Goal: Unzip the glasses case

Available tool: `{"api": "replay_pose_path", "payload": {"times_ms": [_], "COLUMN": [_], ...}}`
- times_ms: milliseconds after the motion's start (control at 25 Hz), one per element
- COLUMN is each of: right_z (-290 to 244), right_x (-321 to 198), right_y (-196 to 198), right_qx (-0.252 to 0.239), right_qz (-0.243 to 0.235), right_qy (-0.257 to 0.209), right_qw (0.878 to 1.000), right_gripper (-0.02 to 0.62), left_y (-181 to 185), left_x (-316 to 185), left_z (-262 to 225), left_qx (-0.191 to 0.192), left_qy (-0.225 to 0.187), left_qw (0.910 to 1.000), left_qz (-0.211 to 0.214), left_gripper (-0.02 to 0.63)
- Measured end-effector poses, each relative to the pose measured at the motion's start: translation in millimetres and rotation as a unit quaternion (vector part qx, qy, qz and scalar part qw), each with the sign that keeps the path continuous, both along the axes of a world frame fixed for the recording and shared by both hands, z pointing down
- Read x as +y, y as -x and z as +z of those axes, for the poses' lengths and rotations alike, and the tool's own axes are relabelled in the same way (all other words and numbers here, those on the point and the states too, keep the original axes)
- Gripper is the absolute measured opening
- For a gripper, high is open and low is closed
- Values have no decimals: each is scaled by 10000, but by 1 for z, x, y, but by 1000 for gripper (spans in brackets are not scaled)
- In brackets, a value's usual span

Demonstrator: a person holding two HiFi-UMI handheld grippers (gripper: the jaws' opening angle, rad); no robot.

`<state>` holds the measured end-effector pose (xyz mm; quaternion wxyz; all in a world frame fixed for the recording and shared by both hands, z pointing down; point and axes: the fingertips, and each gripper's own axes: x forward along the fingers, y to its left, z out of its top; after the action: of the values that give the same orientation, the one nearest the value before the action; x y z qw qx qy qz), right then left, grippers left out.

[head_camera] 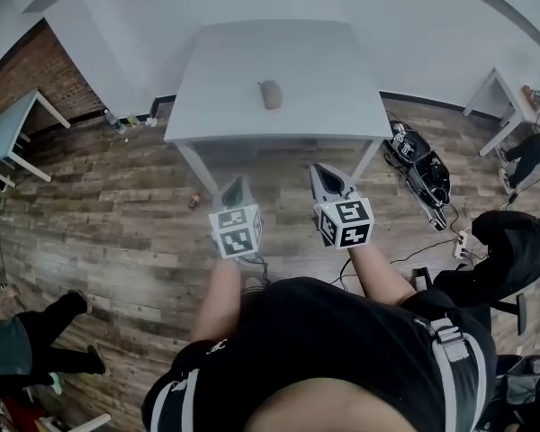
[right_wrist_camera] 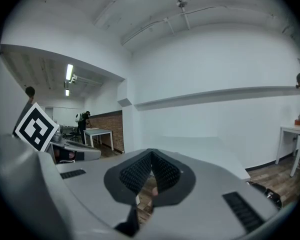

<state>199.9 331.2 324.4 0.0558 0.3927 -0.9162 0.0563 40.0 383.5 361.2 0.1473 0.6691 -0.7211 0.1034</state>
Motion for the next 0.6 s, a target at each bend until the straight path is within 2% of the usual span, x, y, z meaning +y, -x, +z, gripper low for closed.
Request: {"api": "replay_pose_path", "payload": {"times_ms": [280,600], "right_z": [15,19], "right_x": [7,8], "right_y": [27,97], "right_qx": [153,256], "right_qz": [-21,135], "right_qy": [167,112], "right_qw": [9997,9995], "right_gripper": [6,6], "left_y": [20,94], "left_x": [5,2], "left_z": [15,24], "left_qx": [242,400], "left_qy": [139,185], "left_qw": [9996,9989], "left_qz": [106,174], "left_gripper": [-8,-6]}}
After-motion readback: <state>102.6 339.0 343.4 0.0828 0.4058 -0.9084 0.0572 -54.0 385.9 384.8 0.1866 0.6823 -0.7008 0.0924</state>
